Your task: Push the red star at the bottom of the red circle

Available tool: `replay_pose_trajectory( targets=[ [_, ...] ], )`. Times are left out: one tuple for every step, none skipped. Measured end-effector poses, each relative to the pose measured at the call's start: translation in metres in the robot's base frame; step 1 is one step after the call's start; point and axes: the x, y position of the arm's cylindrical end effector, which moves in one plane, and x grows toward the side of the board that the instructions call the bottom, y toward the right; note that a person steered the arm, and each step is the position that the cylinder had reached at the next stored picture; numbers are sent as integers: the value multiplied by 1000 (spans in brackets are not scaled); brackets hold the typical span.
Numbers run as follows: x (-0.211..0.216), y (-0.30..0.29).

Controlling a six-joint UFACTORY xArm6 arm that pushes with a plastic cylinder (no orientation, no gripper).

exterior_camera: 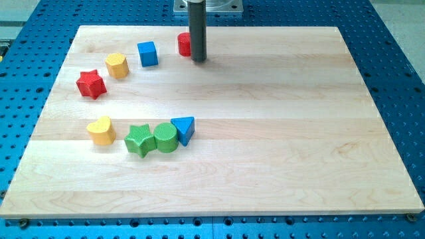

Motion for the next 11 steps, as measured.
replay_pose_trajectory(
  targets=[
    [89, -85],
    [137, -189],
    [125, -241],
    [91, -222],
    [81, -164],
    [74, -169],
    [67, -212],
    [38, -156],
    [27, -75],
    [34, -63],
    [49, -47]
  ],
)
